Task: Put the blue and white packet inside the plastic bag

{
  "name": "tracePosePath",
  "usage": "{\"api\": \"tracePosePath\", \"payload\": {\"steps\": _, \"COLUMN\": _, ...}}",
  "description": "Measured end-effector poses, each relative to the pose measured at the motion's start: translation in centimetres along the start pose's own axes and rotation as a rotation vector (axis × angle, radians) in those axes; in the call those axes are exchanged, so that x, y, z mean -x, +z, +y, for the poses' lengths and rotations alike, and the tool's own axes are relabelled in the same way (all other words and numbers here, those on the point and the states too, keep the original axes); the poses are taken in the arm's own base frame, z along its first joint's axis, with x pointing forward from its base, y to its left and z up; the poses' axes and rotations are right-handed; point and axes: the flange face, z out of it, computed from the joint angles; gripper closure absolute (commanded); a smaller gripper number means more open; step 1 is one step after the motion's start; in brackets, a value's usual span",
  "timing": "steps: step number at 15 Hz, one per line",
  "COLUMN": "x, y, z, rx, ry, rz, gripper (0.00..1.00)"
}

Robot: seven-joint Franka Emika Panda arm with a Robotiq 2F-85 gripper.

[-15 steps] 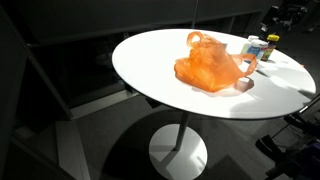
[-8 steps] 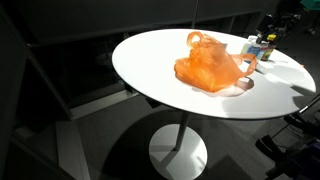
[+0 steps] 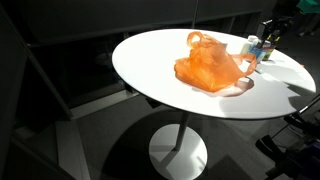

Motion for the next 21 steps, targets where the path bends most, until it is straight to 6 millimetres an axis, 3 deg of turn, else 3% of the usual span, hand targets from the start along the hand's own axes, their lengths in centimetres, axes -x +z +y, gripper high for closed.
{"api": "tracePosePath", "payload": {"steps": 3, "x": 0.0, "y": -1.3, "z": -1.8, "rx": -0.006, "ry": -0.035, "rz": 0.01, "gripper": 0.77}}
{"api": "tracePosePath", "payload": {"steps": 8, "x": 1.1, "y": -5.6, "z": -6.9, "rx": -0.028, "ry": -0.136, "rz": 0.021, "gripper": 0.77}}
{"api": "tracePosePath", "payload": {"steps": 9, "x": 1.5, "y": -6.5, "z": -8.0, "rx": -0.034, "ry": -0.153, "rz": 0.02, "gripper": 0.52}}
{"api": "tracePosePath", "payload": {"steps": 11, "x": 2.3, "y": -8.0, "z": -9.5, "rx": -0.046, "ry": -0.176, "rz": 0.012, "gripper": 0.52}}
{"api": "tracePosePath", "payload": {"steps": 14, "x": 2.5, "y": -8.7, "z": -9.8, "rx": -0.048, "ry": -0.183, "rz": 0.013, "gripper": 0.52}}
{"api": "tracePosePath", "payload": {"steps": 15, "x": 2.5, "y": -8.6, "z": -9.7, "rx": -0.048, "ry": -0.182, "rz": 0.012, "gripper": 0.77}}
{"api": "tracePosePath", "payload": {"steps": 18, "x": 2.6, "y": -8.5, "z": -9.8, "rx": -0.047, "ry": -0.186, "rz": 0.01, "gripper": 0.77}}
{"api": "tracePosePath", "payload": {"steps": 21, "x": 2.9, "y": -8.6, "z": -11.3, "rx": -0.049, "ry": -0.233, "rz": 0.016, "gripper": 0.77}}
